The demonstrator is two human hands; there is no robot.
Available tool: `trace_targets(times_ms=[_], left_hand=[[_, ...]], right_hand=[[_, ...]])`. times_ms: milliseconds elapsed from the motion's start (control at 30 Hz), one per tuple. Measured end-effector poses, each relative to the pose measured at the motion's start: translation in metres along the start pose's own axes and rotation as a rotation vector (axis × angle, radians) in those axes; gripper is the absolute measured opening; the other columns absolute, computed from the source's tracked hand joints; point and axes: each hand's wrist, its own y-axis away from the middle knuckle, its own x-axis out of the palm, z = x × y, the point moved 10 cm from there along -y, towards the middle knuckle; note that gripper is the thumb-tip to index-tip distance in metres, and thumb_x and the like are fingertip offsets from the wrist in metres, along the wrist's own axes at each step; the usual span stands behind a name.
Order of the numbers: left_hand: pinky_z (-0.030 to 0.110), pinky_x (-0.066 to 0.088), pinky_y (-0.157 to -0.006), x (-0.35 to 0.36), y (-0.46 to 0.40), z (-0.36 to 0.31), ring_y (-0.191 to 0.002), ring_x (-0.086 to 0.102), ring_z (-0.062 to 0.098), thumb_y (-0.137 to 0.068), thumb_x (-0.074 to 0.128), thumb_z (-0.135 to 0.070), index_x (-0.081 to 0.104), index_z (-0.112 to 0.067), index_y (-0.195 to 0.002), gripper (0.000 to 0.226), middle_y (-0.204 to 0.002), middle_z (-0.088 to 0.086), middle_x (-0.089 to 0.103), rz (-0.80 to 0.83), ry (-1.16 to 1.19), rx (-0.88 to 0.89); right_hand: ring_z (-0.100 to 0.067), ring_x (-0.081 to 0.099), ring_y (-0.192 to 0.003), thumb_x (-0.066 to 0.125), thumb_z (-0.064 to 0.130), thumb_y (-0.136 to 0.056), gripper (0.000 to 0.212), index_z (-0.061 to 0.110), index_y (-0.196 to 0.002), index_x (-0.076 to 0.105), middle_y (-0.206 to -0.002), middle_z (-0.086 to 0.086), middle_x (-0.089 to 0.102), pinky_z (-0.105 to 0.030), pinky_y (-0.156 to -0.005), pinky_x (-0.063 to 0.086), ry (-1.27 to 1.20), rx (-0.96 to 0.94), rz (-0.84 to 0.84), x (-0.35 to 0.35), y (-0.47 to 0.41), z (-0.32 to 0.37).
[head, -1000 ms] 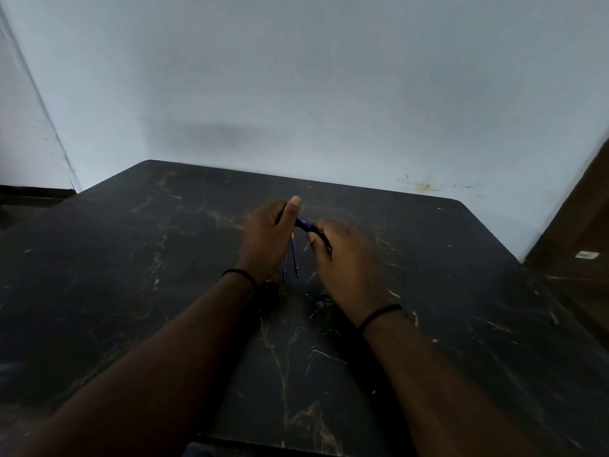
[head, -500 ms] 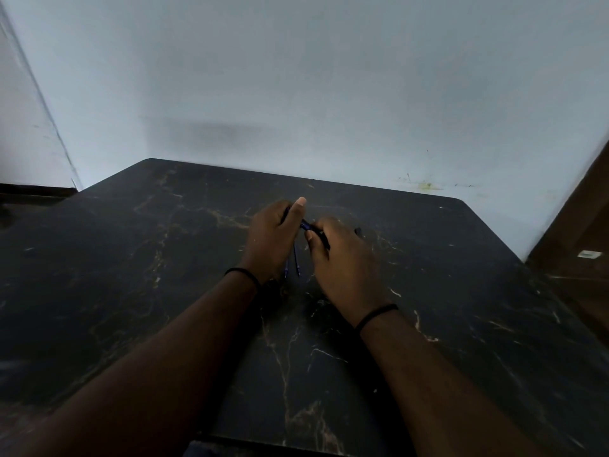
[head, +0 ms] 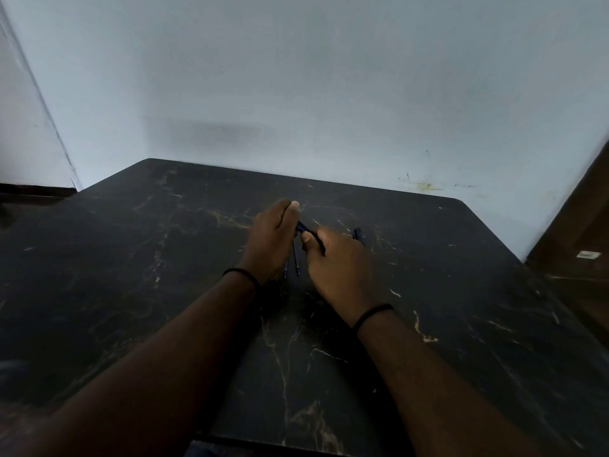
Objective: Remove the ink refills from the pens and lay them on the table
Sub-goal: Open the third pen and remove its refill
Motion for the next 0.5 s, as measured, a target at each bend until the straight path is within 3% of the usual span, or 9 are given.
trace_targets(times_ms=[200, 500], left_hand=[[0.031, 0.030, -0.052, 0.001, 0.002, -0.002, -0.055, 0.036, 0.014, -0.104, 0.039, -0.017, 0.038, -0.024, -0.062, 0.043, -0.058, -0.001, 0.040, -0.010, -0.008, 0.003], [0.044, 0.033, -0.057, -0.009, 0.002, -0.009, -0.061, 0.036, 0.021, -0.105, 0.037, -0.015, 0.044, -0.010, -0.072, 0.035, -0.065, 0.009, 0.039, -0.050, 0.011, 0.021]], right_hand=[[-0.008, 0.041, -0.048, 0.051, 0.044, -0.095, 0.043, 0.023, -0.060, 0.039, -0.052, 0.006, 0.041, -0.027, -0.046, 0.024, 0.029, -0.004, -0.035, -0.007, 0.000, 0.001], [-0.006, 0.041, -0.042, 0.046, 0.060, -0.096, 0.053, 0.026, -0.057, 0.036, -0.047, 0.006, 0.041, -0.025, -0.044, 0.021, 0.035, 0.020, -0.047, -0.014, 0.007, 0.000]])
